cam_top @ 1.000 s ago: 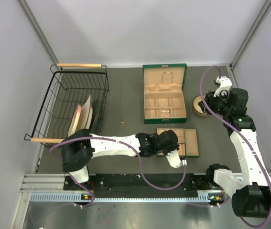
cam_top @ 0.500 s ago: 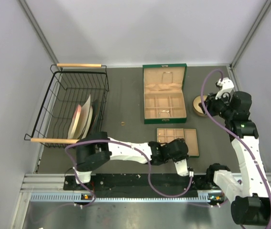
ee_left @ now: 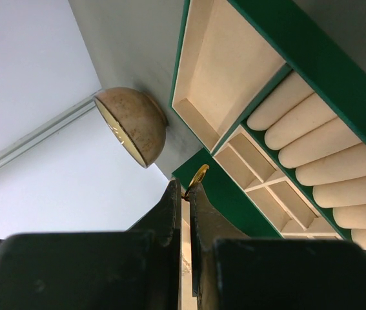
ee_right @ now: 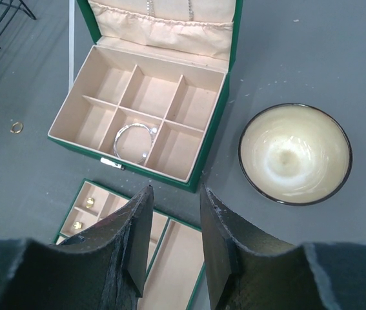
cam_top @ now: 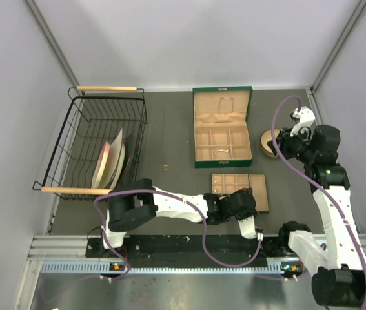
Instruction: Organize the mixed jewelry
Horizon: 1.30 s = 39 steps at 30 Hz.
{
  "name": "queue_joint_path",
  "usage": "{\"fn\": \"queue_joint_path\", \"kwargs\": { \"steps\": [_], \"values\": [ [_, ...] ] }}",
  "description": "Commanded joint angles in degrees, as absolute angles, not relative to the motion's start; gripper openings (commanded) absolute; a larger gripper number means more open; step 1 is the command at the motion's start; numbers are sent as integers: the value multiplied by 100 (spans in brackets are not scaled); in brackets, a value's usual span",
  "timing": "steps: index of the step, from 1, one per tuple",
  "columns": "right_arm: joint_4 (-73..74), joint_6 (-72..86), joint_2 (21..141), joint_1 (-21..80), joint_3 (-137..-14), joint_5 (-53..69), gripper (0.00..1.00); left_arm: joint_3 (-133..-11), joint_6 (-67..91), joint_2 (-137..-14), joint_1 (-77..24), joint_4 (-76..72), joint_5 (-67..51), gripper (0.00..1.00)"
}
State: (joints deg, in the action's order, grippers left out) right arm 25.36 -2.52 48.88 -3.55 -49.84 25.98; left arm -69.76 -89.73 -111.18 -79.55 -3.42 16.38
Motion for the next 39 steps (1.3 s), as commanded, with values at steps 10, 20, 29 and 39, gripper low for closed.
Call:
{"fn": "queue_joint_path", "kwargs": {
  "steps": [10,20,29,39],
  "values": [
    [2496,-343,4843,-404,-5194,2514,36,-6996,-8676,-10837,-8042,-194,1626,0],
    [2514,-334,4948,-413,-5203,2566,35,-7698,-7911,-10547,-8051,2107,1301,0],
    [2522,-343,5098,-404,-5203,2663,35,-7770,-8244,-10231,-7928,3638,809,0],
    [2549,-343,5265,-404,-5247,2847,36,-7322,-8841,-9730,-7787,3859,704,0]
  ]
}}
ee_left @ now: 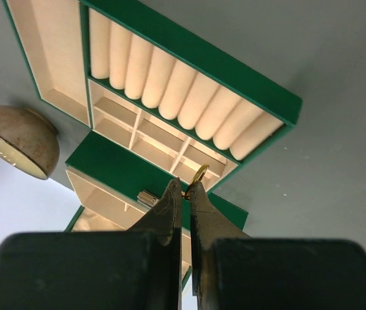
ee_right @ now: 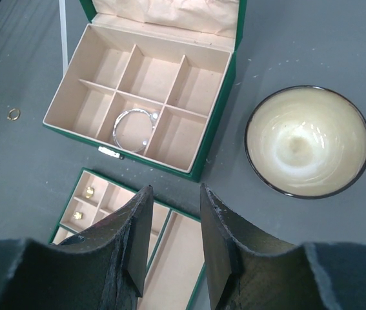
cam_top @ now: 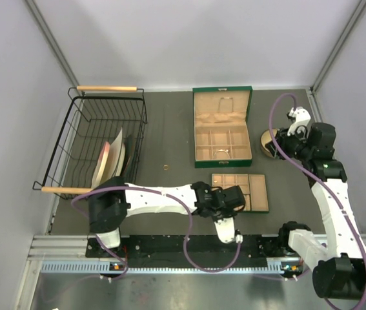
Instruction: Organize the mixed jewelry
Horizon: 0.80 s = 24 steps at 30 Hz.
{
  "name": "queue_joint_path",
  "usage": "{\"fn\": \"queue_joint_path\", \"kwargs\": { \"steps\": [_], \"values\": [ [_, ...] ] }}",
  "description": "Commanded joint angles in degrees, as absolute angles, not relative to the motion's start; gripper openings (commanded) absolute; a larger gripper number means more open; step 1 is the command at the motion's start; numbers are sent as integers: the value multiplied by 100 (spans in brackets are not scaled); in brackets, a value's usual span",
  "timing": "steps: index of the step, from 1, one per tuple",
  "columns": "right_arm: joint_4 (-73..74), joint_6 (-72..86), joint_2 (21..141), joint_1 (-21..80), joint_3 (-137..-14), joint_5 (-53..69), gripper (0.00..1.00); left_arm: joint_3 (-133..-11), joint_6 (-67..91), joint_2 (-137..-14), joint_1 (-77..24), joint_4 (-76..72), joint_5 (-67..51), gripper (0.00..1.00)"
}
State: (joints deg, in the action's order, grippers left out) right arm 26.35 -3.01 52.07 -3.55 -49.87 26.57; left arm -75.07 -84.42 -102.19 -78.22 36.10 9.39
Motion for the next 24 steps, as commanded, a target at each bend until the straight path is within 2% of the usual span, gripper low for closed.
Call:
{"fn": "queue_joint_path", "kwargs": {
  "steps": [1,15,24],
  "values": [
    [2575,-291,5265,-404,-5282,2891,36,-7208,-9042,-9599,-7787,3867,703,0],
    [3331,-790,5185,-413,-5581,2857,36,-6328,-9984,-9219,-7673,1969,53,0],
    [3437,-914,5274,-413,-5511,2962,35,-5862,-9853,-9633,-7655,519,703,0]
  ]
}}
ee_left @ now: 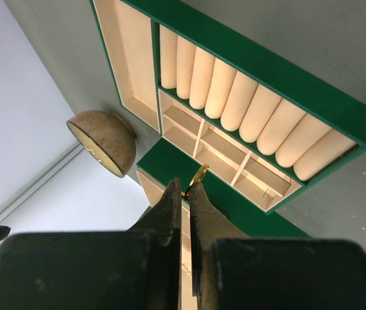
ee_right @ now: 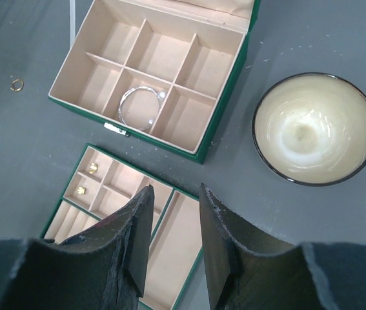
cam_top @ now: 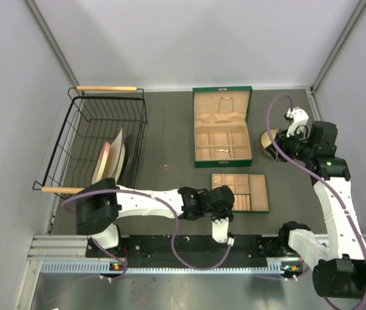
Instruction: Organize the mixed jewelry
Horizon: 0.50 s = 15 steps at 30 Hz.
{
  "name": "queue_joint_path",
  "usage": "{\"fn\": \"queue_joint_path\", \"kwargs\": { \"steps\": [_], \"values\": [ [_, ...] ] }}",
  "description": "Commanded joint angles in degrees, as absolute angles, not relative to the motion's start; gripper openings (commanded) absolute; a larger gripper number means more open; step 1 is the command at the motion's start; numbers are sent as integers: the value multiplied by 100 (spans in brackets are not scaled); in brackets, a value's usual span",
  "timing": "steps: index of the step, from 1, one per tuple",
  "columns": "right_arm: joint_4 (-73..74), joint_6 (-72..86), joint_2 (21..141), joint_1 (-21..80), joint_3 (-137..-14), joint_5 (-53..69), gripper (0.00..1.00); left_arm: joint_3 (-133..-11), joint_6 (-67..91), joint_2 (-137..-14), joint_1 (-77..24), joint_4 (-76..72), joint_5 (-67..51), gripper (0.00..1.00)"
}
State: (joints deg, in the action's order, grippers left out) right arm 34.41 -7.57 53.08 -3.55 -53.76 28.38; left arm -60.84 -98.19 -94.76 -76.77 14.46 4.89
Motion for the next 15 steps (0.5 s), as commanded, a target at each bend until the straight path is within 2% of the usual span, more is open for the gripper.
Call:
{"fn": "queue_joint_path", "kwargs": {
  "steps": [1,15],
  "values": [
    [3445,-923,5265,-413,-5511,2962,35,-5828,-9835,-9642,-7647,466,729,0],
    [3437,-888,5379,-404,-5467,3006,35,-5274,-9580,-9571,-7620,-202,615,0]
  ]
}}
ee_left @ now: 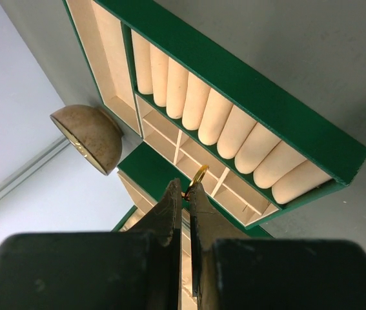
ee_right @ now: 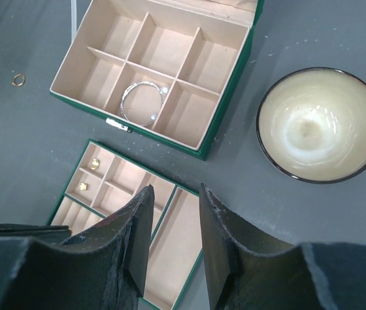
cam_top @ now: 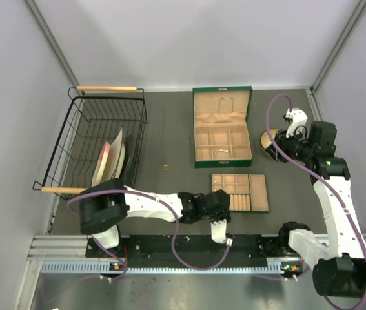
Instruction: Organize the mixed jewelry
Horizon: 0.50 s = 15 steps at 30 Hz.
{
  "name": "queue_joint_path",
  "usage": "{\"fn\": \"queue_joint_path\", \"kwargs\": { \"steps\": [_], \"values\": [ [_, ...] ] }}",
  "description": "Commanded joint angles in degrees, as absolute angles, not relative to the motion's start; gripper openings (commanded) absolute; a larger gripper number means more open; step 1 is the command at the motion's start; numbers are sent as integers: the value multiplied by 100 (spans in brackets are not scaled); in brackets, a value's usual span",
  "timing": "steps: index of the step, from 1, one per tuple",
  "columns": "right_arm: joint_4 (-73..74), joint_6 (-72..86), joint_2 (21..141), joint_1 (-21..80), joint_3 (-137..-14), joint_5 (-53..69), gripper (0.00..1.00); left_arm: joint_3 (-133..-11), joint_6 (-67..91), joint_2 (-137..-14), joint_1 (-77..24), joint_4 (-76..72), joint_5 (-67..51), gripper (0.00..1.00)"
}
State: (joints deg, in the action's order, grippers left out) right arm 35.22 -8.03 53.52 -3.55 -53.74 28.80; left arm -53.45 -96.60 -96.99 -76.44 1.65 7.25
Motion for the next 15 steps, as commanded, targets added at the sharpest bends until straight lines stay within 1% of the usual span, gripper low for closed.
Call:
{"fn": "queue_joint_path", "kwargs": {
  "steps": [1,15],
  "values": [
    [3445,-888,5379,-413,-5467,3006,35,-5265,-9580,-9571,-7620,-193,589,0],
    [3454,-914,5353,-413,-5432,3085,35,-5080,-9703,-9659,-7532,-255,457,0]
  ]
}}
